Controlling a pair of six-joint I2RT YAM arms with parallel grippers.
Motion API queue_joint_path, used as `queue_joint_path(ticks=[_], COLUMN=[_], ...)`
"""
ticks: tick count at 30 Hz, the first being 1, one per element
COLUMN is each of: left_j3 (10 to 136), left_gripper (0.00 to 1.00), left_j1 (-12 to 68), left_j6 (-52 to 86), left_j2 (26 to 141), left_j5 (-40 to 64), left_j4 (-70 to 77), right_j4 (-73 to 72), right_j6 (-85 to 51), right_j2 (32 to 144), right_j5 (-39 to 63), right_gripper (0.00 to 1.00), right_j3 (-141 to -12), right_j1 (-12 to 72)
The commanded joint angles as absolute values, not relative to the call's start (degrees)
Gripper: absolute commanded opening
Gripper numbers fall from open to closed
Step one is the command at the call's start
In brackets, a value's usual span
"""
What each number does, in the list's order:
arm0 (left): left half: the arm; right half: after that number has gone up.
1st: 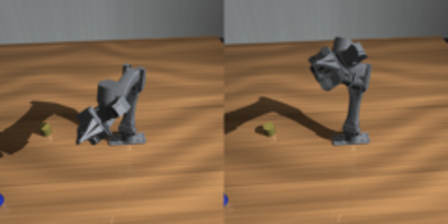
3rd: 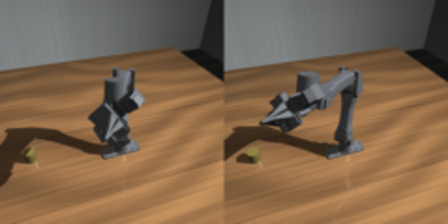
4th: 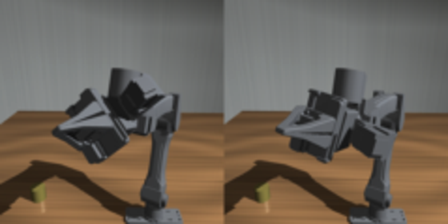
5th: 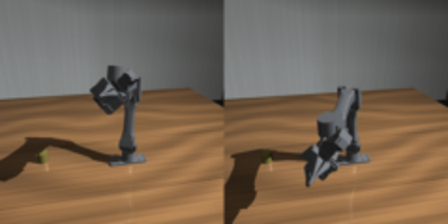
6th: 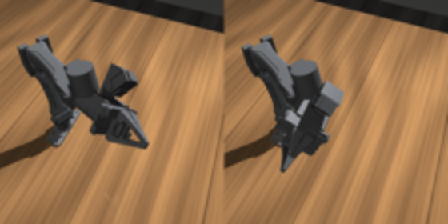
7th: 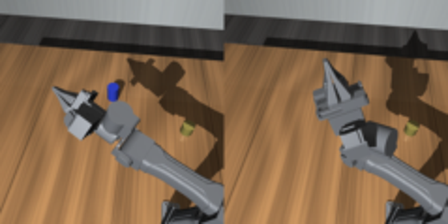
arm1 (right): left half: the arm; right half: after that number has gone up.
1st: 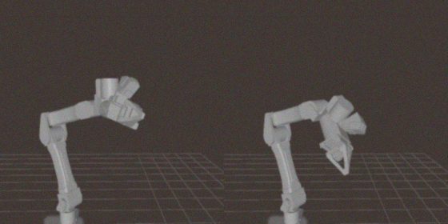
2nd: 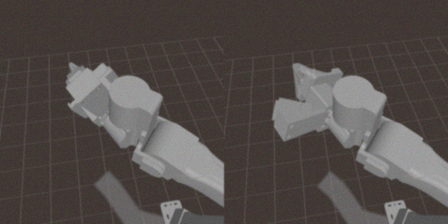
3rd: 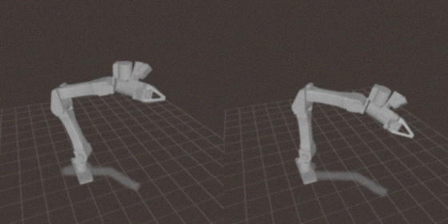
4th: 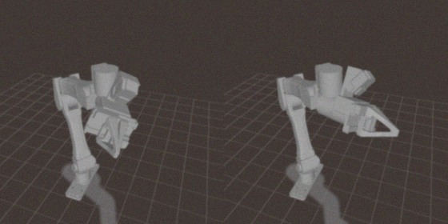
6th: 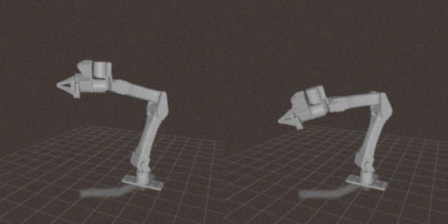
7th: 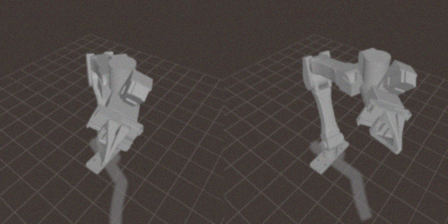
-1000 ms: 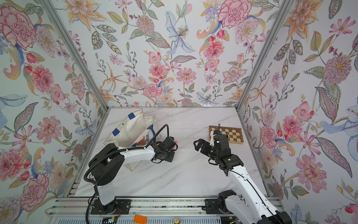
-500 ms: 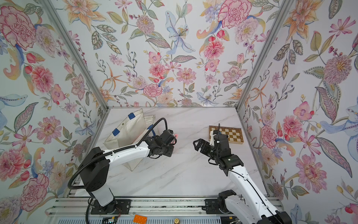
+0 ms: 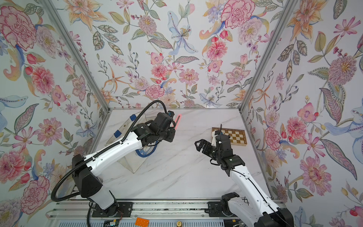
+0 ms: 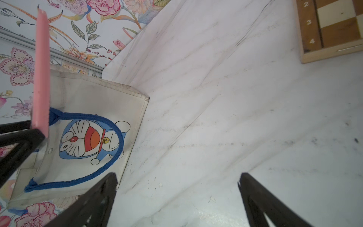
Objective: Place the art knife into the pouch
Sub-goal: Pick up the utility knife at the center of the board, then place the utility knife in the pouch.
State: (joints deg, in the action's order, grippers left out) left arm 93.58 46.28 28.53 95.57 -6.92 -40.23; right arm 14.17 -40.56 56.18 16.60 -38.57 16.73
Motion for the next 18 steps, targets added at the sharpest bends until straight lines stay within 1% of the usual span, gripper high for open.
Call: queue_joint_path(ticks=[1, 11, 18], left_j3=[95.8, 93.09, 84.61], left_gripper=[0.17, 0.17, 0.17], left_j1=[42.46, 32.44, 23.64], left_j6=[26.05, 25.63, 24.47], left_j2=[91.39, 81.3, 75.4], left_j5=[-9.04, -10.9, -10.05], left_j4=[-45.09, -50.61, -49.73], right_j4=[12.78, 12.37, 11.99], right_j6=[-39.91, -38.81, -38.1], right_j2=[56.99, 60.32, 62.29], right_j5=[17.49, 18.42, 18.81], right_gripper=[0.99, 0.99, 0.99], right_j3=[-40.14, -42.0, -42.88], right_j1=[16.29, 16.3, 16.26])
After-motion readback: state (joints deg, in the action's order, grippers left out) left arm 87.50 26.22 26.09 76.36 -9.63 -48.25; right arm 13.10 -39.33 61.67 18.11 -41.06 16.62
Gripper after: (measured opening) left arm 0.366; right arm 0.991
